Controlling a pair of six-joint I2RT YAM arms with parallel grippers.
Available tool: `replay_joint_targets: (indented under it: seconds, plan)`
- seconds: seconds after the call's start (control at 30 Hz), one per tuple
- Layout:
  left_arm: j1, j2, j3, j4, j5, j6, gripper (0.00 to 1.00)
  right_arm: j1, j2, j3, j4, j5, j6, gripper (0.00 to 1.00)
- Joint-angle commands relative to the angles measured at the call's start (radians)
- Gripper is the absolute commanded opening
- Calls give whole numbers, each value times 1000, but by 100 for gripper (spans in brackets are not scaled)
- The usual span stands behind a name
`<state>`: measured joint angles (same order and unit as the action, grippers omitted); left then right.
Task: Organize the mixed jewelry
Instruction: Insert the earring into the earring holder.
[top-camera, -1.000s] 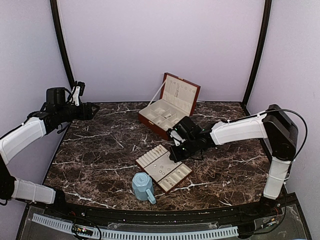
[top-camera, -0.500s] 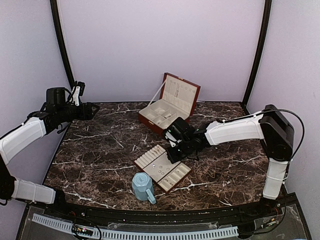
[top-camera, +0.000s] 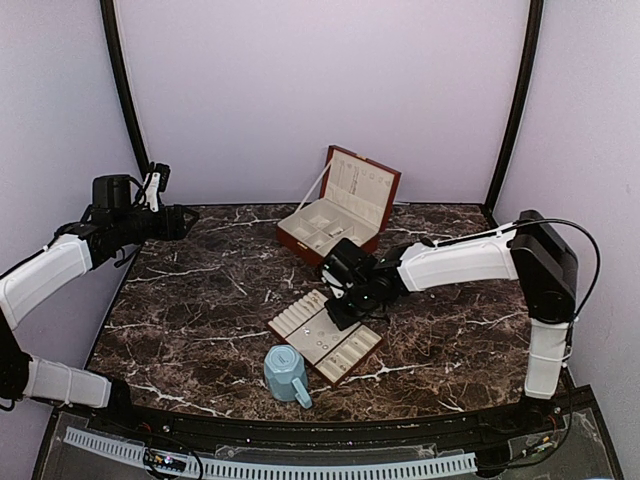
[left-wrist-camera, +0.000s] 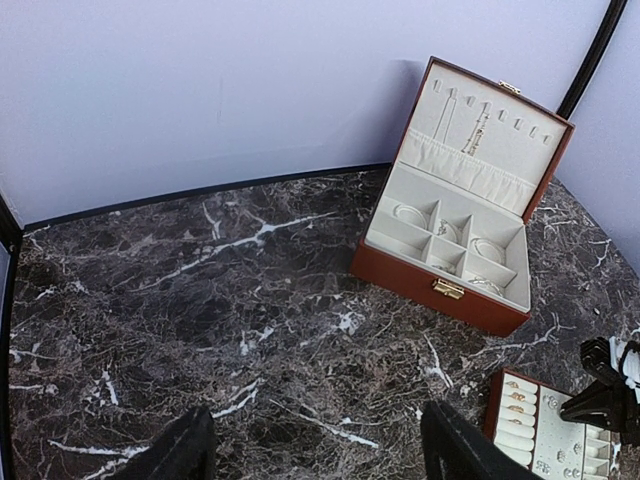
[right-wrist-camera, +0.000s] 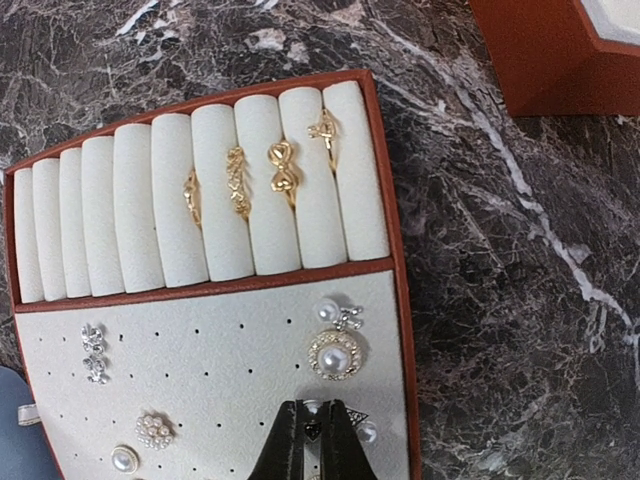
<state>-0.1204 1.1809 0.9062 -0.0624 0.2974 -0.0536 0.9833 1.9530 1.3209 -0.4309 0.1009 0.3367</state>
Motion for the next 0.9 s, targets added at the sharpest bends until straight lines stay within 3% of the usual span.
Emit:
replay_joint_targets:
  seconds: [0.0, 0.5, 0.67, 0.87]
  plan:
    - [5, -14, -9, -17, 5, 13, 73, 15, 40, 22, -17, -5, -8, 5]
    - [5, -17, -10, -20, -8, 17, 73, 11, -28, 95, -47, 2, -5, 32]
    - [5, -19, -12, -20, -19, 21, 73, -2, -64, 94, -40, 13, 13, 30]
    - [5, -39, -25, -3, -39, 20, 73, -28, -105, 46, 14, -22, 57, 17]
